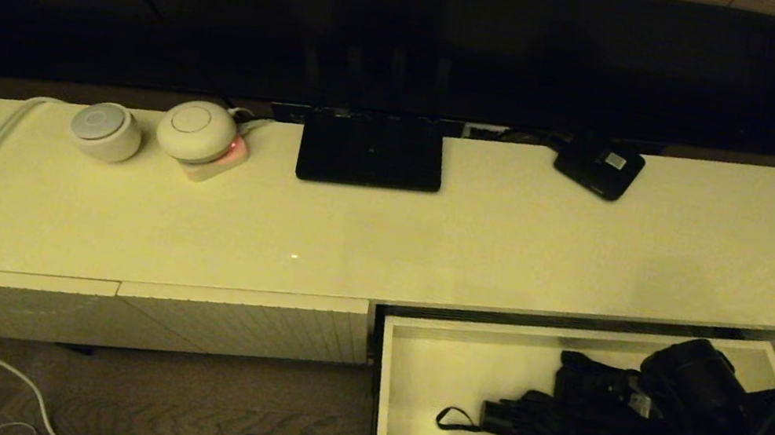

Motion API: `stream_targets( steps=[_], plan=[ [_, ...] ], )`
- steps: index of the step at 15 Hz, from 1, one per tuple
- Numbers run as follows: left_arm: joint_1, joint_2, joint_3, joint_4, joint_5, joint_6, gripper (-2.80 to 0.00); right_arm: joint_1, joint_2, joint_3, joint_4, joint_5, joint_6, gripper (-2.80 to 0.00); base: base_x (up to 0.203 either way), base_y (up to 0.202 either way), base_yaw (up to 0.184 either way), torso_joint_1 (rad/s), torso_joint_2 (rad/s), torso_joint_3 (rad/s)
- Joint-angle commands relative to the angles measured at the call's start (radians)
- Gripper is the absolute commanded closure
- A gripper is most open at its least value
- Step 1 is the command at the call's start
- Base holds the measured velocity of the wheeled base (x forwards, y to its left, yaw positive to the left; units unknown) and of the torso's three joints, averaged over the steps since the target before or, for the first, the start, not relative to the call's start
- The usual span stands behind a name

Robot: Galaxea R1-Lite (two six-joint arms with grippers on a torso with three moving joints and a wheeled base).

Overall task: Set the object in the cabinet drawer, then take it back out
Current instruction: Open the drawer, then take the umbrella out of the drawer and put it on the table

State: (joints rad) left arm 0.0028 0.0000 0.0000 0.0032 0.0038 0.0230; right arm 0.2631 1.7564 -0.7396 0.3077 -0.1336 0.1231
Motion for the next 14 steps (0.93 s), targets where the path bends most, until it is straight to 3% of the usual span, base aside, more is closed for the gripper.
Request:
stream_targets(
  steps=[1,4,9,10,14],
  plan=[
    [0.0,0.0,0.003,0.0,0.001,0.0,0.0,0.001,-0.002,0.025,-0.001,0.002,0.001,0.0,0.0,0.0,0.0,0.0,0.0,0.0],
    [0.0,0.0,0.003,0.0,0.001,0.0,0.0,-0.001,-0.005,0.03,-0.019,-0.001,0.003,0.0,0.0,0.0,0.0,0.0,0.0,0.0],
    [0.0,0.0,0.003,0.0,0.001,0.0,0.0,-0.002,-0.148,0.043,-0.177,-0.003,-0.012,0.0,0.0,0.0,0.0,0.0,0.0,0.0],
    [0.0,0.0,0.003,0.0,0.001,0.0,0.0,-0.002,-0.187,0.049,-0.181,-0.006,-0.055,0.0,0.0,0.0,0.0,0.0,0.0,0.0],
    [0.0,0.0,0.003,0.0,0.001,0.0,0.0,-0.006,-0.31,0.138,-0.174,-0.019,-0.381,0.0,0.0,0.0,0.0,0.0,0.0,0.0]
  ],
)
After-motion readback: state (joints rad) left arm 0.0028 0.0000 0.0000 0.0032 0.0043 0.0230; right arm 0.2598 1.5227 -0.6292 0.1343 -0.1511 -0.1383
